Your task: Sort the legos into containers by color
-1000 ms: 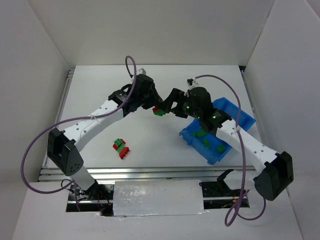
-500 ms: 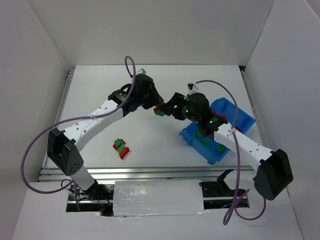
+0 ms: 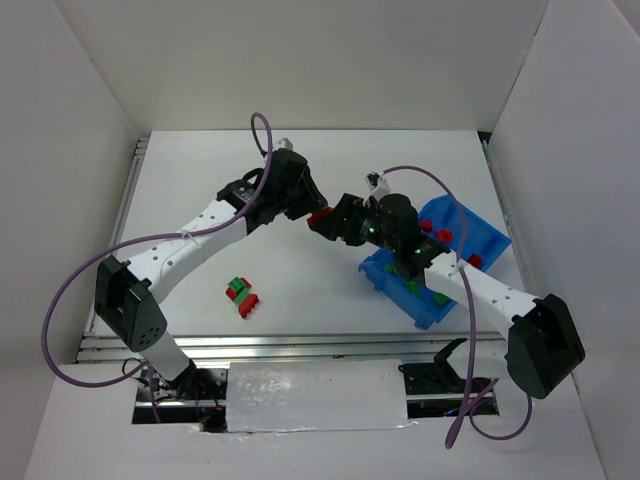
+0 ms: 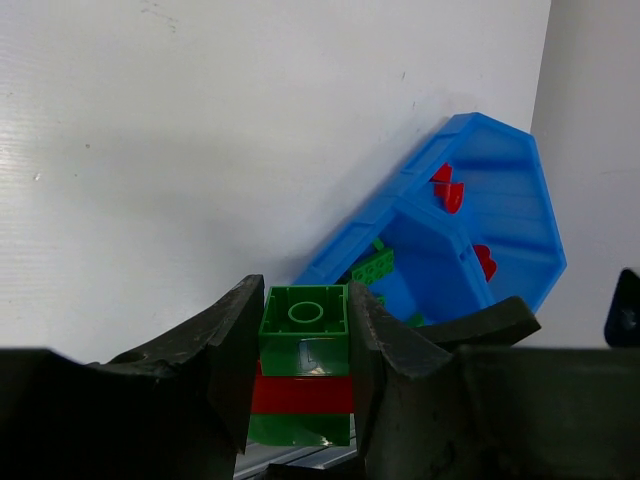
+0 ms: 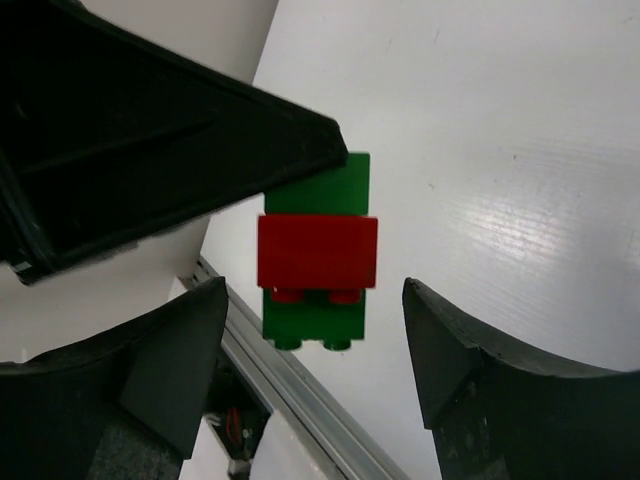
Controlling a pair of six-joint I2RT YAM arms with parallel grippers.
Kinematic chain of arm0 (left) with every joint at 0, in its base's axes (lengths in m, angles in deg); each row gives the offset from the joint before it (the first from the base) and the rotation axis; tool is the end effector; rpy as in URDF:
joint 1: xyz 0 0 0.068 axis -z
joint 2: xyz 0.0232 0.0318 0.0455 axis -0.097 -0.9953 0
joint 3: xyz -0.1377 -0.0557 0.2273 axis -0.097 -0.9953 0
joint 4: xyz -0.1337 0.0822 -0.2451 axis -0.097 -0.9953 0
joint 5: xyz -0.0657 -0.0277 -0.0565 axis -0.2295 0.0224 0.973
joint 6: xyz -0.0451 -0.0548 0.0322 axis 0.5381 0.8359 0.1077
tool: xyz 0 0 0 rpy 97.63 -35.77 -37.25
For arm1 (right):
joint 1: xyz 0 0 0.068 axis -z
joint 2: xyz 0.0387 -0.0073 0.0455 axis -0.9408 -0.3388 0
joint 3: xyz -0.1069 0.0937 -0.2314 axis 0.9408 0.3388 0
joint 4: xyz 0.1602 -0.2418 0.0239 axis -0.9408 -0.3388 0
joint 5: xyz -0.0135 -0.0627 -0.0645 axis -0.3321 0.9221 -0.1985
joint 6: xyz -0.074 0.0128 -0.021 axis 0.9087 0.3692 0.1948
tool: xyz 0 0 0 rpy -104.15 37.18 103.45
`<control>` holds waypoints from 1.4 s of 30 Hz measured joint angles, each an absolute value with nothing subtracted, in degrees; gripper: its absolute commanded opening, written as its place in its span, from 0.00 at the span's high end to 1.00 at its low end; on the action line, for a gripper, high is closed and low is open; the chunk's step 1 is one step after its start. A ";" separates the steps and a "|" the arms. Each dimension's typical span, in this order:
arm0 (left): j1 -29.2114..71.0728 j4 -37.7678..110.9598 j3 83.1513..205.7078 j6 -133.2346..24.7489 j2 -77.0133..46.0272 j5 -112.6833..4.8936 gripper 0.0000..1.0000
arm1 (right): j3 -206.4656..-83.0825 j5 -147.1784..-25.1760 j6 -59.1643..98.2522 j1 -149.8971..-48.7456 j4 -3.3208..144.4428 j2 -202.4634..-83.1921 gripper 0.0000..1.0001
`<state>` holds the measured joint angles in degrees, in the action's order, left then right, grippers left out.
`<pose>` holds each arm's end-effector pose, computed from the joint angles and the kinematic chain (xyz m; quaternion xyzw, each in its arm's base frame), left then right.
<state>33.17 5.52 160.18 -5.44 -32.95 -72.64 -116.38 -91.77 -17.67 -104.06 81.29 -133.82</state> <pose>0.3426 -0.2593 0.3340 -0.2072 0.8552 -0.3040 0.3651 0.2817 0.2073 0.2666 -0.0005 0.7896 0.4523 0.4146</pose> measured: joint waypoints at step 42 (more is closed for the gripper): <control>17.28 30.61 152.16 -32.04 -12.88 -25.86 0.00 | -122.72 -134.28 -10.20 -88.28 80.22 -129.91 0.74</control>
